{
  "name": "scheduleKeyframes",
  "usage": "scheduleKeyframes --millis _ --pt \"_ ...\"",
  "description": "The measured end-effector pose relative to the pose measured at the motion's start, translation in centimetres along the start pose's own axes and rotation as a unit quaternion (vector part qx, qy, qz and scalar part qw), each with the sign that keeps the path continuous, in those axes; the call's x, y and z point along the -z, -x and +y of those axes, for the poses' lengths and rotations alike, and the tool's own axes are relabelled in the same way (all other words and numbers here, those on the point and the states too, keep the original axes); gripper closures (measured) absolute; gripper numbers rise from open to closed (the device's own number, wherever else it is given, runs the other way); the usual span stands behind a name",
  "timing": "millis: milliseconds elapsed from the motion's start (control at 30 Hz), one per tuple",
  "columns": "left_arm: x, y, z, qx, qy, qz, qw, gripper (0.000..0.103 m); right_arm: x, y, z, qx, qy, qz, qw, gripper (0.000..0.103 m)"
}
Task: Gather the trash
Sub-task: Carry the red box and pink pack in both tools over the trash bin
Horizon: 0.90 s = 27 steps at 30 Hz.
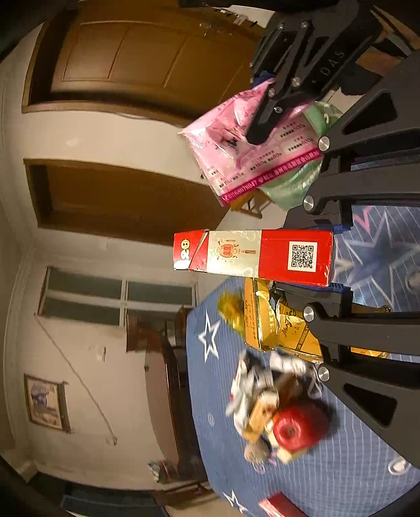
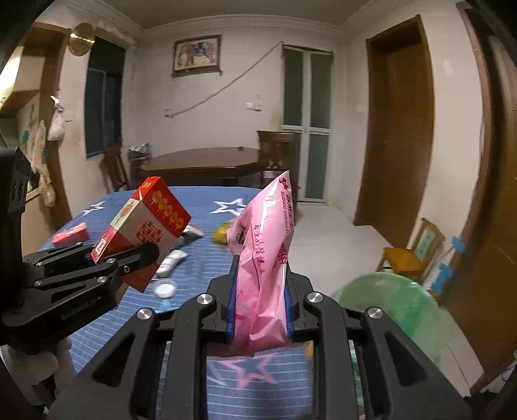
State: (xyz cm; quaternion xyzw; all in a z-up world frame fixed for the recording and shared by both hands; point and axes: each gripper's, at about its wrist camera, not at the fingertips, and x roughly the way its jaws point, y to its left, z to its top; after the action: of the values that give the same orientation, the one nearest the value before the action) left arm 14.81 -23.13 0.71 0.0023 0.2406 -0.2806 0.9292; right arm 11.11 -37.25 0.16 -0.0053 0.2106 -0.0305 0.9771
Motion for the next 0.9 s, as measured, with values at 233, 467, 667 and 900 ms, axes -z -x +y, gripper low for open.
scheduleKeyframes --millis 233,467,667,900 --pt "-1.3 -3.9 -3.7 0.037 -0.009 0.014 0.9992 0.080 -0.3 0.1 -5.4 0.055 -0.015 0.010 0.998 0.083" --pt "-2.7 -8.8 -8.5 0.093 -0.022 0.044 0.9944 0.080 0.0 -0.8 -11.5 0.098 -0.028 0.048 0.994 0.082" --pt "-2.8 -13.2 -13.0 0.127 -0.034 0.081 0.9880 0.080 0.8 -3.1 -16.0 0.114 -0.042 0.099 0.988 0.082" --pt "-1.2 -19.7 -15.7 0.148 -0.030 0.138 0.9788 0.080 3.0 -6.1 -19.3 0.110 -0.059 0.155 0.980 0.082"
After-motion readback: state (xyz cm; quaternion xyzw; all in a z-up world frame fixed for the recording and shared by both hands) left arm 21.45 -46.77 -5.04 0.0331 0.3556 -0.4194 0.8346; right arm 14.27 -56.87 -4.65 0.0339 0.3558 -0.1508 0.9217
